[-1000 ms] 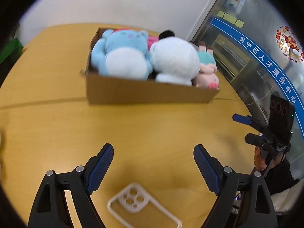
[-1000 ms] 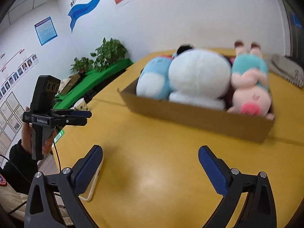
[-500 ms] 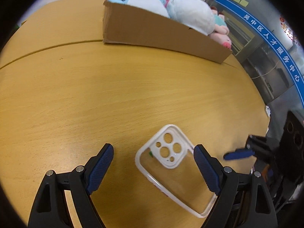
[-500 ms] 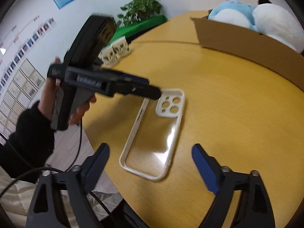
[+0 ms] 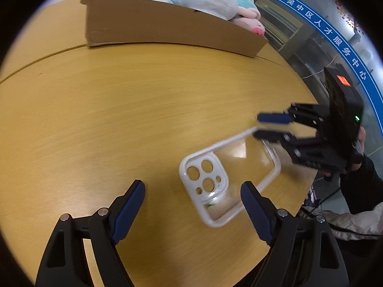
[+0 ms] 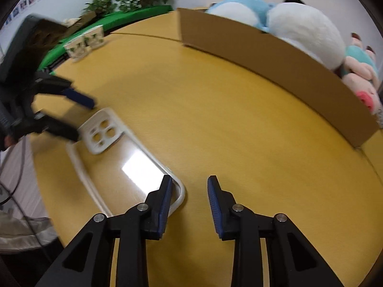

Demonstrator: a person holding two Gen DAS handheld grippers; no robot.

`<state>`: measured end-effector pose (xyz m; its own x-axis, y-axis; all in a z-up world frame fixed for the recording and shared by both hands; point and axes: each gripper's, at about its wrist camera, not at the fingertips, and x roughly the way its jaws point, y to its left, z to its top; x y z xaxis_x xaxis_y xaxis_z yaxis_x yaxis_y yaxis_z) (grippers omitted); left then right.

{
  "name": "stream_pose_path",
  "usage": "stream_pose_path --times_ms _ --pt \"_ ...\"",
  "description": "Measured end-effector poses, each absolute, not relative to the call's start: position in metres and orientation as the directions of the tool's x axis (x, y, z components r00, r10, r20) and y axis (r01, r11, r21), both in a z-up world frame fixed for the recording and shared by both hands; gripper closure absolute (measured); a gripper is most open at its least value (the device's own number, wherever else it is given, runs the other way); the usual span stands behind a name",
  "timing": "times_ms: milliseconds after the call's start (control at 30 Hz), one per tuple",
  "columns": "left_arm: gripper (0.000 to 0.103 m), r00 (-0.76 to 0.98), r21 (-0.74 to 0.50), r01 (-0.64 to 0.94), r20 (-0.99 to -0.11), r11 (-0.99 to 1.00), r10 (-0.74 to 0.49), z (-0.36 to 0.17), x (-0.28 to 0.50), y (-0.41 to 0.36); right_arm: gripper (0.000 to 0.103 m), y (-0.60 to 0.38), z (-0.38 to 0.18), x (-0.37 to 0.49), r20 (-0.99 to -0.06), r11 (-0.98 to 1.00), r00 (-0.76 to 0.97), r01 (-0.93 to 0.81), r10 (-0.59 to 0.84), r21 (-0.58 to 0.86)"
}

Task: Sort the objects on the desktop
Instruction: 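Move both tools to the clear phone case on the table, then close both grippers on the rim of the clear phone case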

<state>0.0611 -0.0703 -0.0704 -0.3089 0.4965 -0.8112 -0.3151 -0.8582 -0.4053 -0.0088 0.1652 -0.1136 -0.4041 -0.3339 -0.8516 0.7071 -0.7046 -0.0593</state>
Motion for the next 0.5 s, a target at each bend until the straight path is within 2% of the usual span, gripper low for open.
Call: stream_pose_path --times_ms 133,200,233,367,400,433,500 --pt "0.024 -0.342 -0.42 -0.248 -0.805 -0.873 0.484 -0.071 0.063 -0.059 0.068 0.191 -0.1 -0.015 -0.819 -0.734 -0.466 0.674 -0.336 -0.083" --pt "0.026 -0.358 -0.426 -0.213 -0.803 -0.879 0.476 -0.071 0.064 -0.054 0.055 0.204 -0.091 -0.012 -0.803 -0.753 -0.481 0.655 -0.353 -0.06" --pt "0.027 -0.367 -0.43 -0.195 -0.802 -0.882 0.472 -0.071 0.064 -0.051 0.053 0.209 -0.088 -0.01 -0.797 -0.768 -0.485 0.639 -0.36 -0.042" --pt "0.034 -0.399 -0.442 -0.123 -0.798 -0.888 0.453 -0.071 0.066 -0.04 0.053 0.219 -0.09 -0.001 -0.804 -0.79 -0.433 0.609 -0.408 0.073" --pt "0.049 -0.407 -0.445 -0.105 -0.797 -0.889 0.447 -0.071 0.066 -0.037 0.053 0.217 -0.093 0.002 -0.808 -0.788 -0.422 0.61 -0.411 0.082" --pt "0.069 -0.404 -0.445 -0.093 -0.801 -0.891 0.443 -0.073 0.064 -0.037 0.053 0.214 -0.096 0.005 -0.812 -0.786 -0.414 0.612 -0.412 0.087" --pt "0.087 -0.399 -0.443 -0.075 -0.808 -0.893 0.434 -0.076 0.06 -0.036 0.054 0.205 -0.104 0.01 -0.82 -0.782 -0.399 0.616 -0.41 0.092"
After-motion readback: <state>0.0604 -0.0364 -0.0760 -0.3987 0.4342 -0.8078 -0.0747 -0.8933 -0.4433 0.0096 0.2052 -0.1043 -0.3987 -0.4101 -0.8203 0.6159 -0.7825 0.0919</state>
